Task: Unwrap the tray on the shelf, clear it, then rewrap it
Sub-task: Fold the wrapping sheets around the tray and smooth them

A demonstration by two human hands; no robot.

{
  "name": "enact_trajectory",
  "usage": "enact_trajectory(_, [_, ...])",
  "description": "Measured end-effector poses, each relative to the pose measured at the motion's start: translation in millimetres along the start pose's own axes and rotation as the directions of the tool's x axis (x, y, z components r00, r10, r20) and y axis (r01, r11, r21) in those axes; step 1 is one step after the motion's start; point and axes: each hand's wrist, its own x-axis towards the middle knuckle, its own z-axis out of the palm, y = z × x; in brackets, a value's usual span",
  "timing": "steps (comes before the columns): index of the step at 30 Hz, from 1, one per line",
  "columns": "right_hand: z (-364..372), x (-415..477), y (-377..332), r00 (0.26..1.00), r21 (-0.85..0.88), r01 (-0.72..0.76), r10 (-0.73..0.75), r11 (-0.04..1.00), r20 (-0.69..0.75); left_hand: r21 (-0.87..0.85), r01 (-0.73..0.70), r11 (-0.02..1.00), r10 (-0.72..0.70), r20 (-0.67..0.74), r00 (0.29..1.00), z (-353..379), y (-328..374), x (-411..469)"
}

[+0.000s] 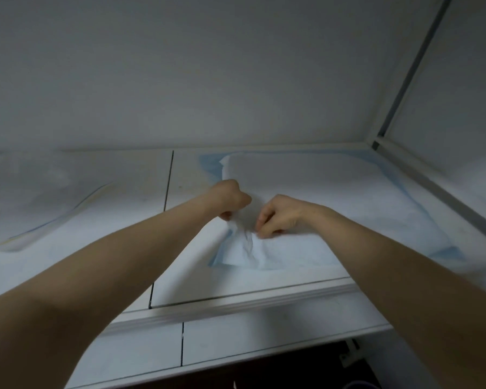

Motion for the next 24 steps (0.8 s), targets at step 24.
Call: enact_trajectory(24, [2,-11,15,0.990,-0.357,0.124,-0.139,0.926,-0.015,-0.293,0.179,0.939,-0.141,0.145,0.979,21,-21,-43])
